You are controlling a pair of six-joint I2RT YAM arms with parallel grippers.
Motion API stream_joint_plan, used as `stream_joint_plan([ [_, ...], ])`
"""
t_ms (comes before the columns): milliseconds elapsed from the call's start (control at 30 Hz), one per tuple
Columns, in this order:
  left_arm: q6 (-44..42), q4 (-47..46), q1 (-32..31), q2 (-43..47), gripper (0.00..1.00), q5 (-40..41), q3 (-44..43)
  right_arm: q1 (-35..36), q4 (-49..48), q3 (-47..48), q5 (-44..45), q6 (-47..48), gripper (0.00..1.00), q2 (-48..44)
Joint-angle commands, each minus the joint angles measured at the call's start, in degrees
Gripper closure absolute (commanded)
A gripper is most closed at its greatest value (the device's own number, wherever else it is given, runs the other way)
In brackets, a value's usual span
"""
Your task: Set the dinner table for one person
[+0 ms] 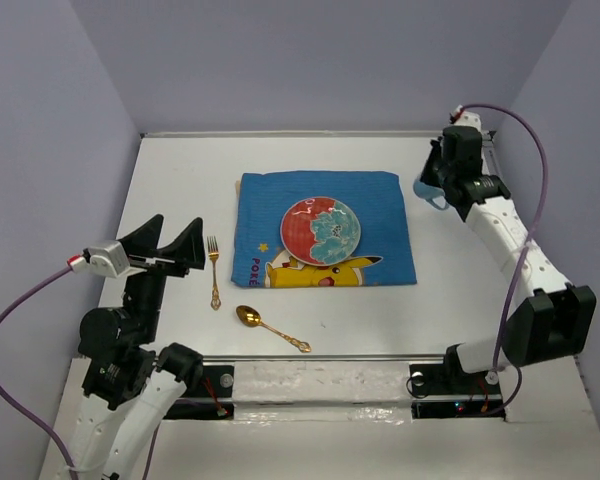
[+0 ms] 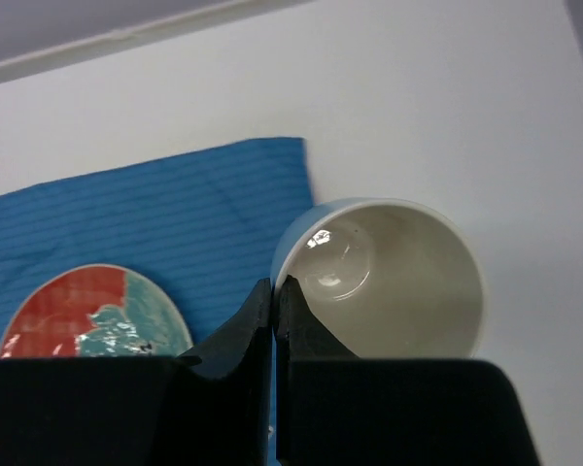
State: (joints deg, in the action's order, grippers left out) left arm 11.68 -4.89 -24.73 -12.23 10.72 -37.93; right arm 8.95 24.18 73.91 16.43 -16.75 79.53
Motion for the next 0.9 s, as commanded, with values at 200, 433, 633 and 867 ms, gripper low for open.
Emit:
stream_joint_plan([
  [200,-0.61,-2.41,0.65,-2.45,0.01,-0.26,-0.21,7.65,-2.57,19.77,-4.83,11.21,1.00,20.37],
  [433,-0.70,-2.50,1.18,-3.50,0.01,-0.26,-0.21,8.89,-0.46,28.65,-4.21,14.90,1.00,29.80],
  [633,-0.52,-2.59,1.70,-3.86,0.01,-0.44,-0.21,8.89,0.42,33.49,-3.07,16.05,1.00,35.61],
  [867,-0.52,-2.59,1.79,-4.12,0.01,-0.53,-0.21,8.89,0.78,36.04,-2.01,17.90,1.00,39.03],
])
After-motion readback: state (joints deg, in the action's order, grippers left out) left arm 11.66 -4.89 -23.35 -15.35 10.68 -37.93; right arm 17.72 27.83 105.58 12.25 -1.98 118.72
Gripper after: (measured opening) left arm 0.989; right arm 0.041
